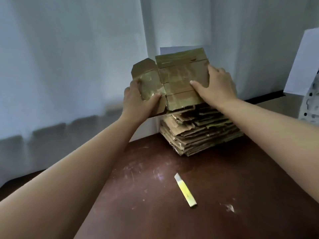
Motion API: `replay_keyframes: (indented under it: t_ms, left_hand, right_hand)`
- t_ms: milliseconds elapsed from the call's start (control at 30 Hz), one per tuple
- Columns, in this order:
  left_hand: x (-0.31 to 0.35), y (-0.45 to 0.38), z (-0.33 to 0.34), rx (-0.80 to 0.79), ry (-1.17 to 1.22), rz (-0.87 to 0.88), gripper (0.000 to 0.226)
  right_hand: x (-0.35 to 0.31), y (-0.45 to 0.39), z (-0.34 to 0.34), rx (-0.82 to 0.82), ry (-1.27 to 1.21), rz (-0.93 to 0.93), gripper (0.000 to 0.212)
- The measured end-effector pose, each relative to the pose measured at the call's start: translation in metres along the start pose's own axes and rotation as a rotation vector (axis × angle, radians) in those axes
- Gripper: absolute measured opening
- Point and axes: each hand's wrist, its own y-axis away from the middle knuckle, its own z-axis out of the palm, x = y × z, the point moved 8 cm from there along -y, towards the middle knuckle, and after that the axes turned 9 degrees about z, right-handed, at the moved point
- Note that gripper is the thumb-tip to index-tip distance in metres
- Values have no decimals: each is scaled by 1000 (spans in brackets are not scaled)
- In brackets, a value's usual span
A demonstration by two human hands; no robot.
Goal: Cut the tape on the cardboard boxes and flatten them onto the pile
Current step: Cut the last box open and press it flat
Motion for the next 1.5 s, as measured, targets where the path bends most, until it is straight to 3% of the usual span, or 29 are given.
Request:
replay_keyframes:
  t_ms: [300, 433, 667, 733, 900, 1000, 1100, 1267, 1367, 1500]
  left_hand:
    - [38, -77, 68, -4, 77, 111, 74]
    - [35, -77, 105, -48, 53, 106, 70]
    - [-22, -39, 160, -322, -128, -77, 60]
    - [-34, -30, 165, -356, -148, -93, 62]
    - [-41, -21, 165, -350, -153, -97, 63]
    - [-38, -18, 166, -374, -140, -75, 65]
    - [-35, -22, 165, -428, -259, -68, 68]
    - [-6, -59, 173, -400, -343, 107, 63]
    - [4, -66, 209, -545, -406, 209, 60]
    - [-24, -40, 248, -780, -503, 121, 63]
  right_hand:
    - [37, -87, -2, 33, -108, -54, 57]
    - [65, -99, 28, -108, -74, 33, 64]
    - [124, -68, 119, -468, 221, 88, 71]
    - [127, -61, 123, -462, 303, 63, 69]
    - [93, -78, 101, -233, 432, -22, 68]
    - [84, -73, 122, -383, 503, -106, 64]
    - [101, -61, 145, -565, 507, -42, 65]
    - [103, -67, 144, -513, 449, -40, 69]
    - [104, -73, 149, -566, 417, -61, 69]
    - [125, -63, 163, -631, 478, -21, 60]
